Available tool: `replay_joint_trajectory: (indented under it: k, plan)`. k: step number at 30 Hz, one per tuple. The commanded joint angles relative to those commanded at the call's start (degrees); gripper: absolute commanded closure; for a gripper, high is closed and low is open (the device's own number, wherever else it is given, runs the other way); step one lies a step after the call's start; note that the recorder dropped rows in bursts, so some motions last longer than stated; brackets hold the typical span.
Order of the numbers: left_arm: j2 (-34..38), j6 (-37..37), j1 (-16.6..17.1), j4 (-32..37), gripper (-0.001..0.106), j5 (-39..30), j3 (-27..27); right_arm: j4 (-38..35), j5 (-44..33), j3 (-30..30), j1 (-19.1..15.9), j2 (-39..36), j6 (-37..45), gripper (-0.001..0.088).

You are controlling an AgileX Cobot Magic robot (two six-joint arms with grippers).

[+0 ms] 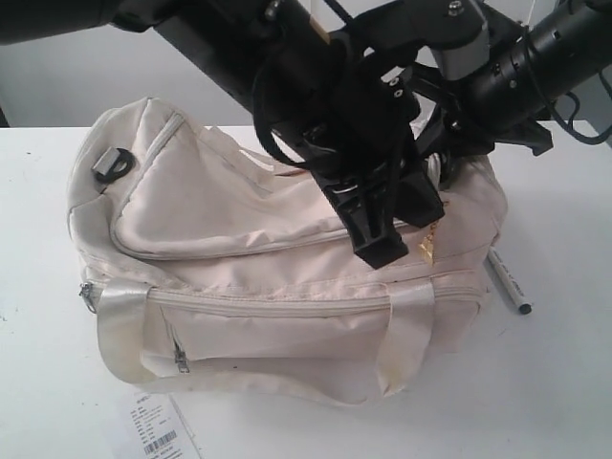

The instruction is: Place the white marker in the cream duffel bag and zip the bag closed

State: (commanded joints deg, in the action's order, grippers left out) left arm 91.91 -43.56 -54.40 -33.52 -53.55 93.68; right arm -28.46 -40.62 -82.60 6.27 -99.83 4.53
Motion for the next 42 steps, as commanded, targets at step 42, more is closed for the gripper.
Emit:
replay_joint_trajectory:
  k: [42]
  plan:
    - [3.5,-1.4,0.0,10.0,0.105,-13.9,0.0,0.3,5.3,-0.1,-0.6,0.0,-0.3,0.0868]
